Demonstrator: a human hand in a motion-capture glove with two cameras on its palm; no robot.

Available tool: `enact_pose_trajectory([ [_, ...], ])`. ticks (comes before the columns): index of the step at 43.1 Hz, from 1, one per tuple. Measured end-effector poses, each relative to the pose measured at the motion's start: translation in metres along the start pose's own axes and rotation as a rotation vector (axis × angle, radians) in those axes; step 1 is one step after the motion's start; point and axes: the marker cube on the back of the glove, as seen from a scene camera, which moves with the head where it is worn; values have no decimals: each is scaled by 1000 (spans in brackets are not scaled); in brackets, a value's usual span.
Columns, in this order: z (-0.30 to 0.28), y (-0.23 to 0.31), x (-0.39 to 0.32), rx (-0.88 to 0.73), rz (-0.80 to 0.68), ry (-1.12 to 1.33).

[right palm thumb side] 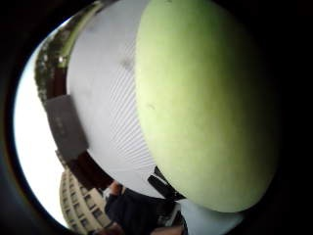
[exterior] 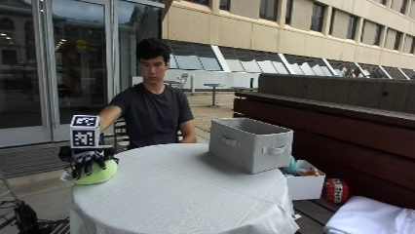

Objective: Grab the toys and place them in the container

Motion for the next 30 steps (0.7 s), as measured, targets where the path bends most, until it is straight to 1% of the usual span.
enact_pose_trajectory([
  [17,5,7,4,62,-10,0],
  [23,3,10,0,114,6,1],
  [30,-4,10,-3,223,-2,17],
])
